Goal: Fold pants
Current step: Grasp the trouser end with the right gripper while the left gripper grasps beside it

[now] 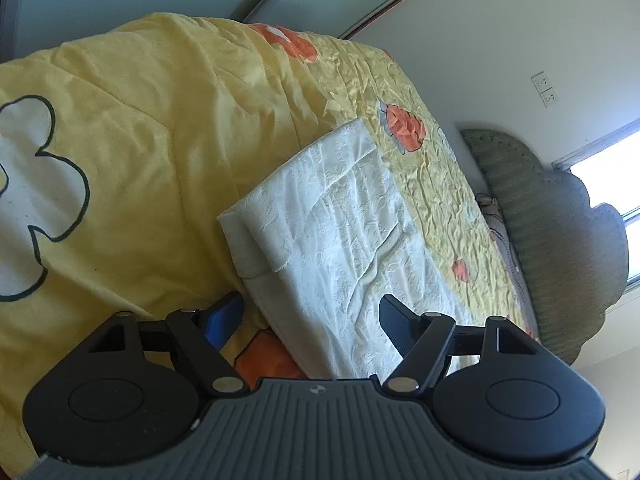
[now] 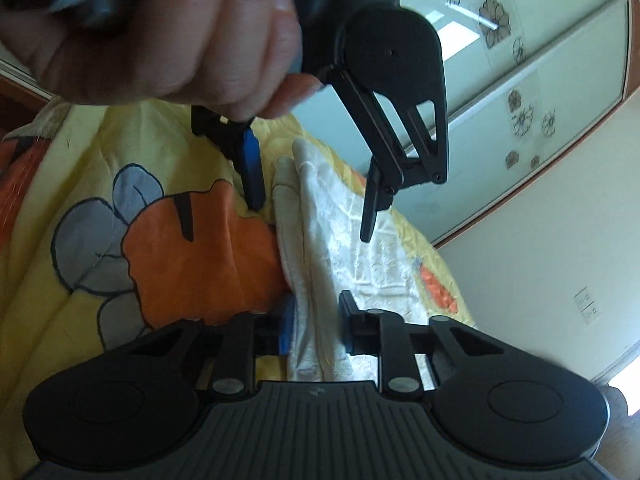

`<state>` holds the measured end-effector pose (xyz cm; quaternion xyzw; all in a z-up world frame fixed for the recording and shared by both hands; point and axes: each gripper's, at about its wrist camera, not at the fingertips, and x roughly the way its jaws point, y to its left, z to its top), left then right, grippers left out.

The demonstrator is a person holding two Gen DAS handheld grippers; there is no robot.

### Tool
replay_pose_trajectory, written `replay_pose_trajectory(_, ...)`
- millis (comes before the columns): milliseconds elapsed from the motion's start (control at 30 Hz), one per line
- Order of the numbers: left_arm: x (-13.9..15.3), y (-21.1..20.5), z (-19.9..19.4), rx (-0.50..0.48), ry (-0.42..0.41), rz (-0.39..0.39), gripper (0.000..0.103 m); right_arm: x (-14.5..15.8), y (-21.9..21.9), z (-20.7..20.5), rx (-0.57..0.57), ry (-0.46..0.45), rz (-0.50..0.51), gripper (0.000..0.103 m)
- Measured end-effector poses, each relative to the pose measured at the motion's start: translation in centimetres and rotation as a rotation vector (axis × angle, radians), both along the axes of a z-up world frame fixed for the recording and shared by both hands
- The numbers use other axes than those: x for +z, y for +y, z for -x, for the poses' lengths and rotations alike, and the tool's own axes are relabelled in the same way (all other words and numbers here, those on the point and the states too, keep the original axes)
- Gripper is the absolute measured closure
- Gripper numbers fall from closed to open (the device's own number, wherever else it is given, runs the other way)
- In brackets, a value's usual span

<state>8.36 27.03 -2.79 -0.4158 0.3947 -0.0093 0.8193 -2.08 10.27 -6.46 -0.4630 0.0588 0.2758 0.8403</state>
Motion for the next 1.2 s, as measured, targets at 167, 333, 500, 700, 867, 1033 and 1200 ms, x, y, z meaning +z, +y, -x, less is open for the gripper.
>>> replay_pose_trajectory(167, -0.8, 0.1, -1.0, 0.000, -0.037, 0.114, 0.027, 2.7, -1.3, -1.5, -0.052, 0.077, -0.169, 0.087)
replay_pose_trajectory(333, -1.6, -0.3, -3.3, 0.005, -0.046, 0.146, 0.027, 3.0, -1.4, -2.6, -0.057, 0.188, -0.184, 0.084)
replay_pose_trajectory(500, -1.6, -0.3, -4.5, 0.000, -0.064, 0.116, 0.034, 4.8, -2.8, -2.1, 0.041, 0.366, -0.237, 0.080)
replay_pose_trajectory(700, -1.4, -0.5, -5.1, 0.008, -0.068, -0.004, 0.071, 7.6, -7.0, -7.8, -0.155, 0.497, -0.499, 0.080)
replay_pose_trajectory(867, 0.3, -2.5, -4.3, -0.005, -0.100, -0.219, 0.089, 4.6, -7.2, -9.7, -0.220, 0.599, -0.447, 0.080)
replay_pose_trajectory(1033, 5.8, -7.7, -1.7, -0.038, -0.251, -0.435, 0.090, 7.8, -11.1, -10.7, -0.202, 0.596, -0.771, 0.079)
replay_pose_trajectory(1200, 10.6, -14.6, 1.7, -0.148, -0.448, -0.528, 0.090, 9.5, -14.7, -11.2, -0.187, 0.652, -0.957, 0.074)
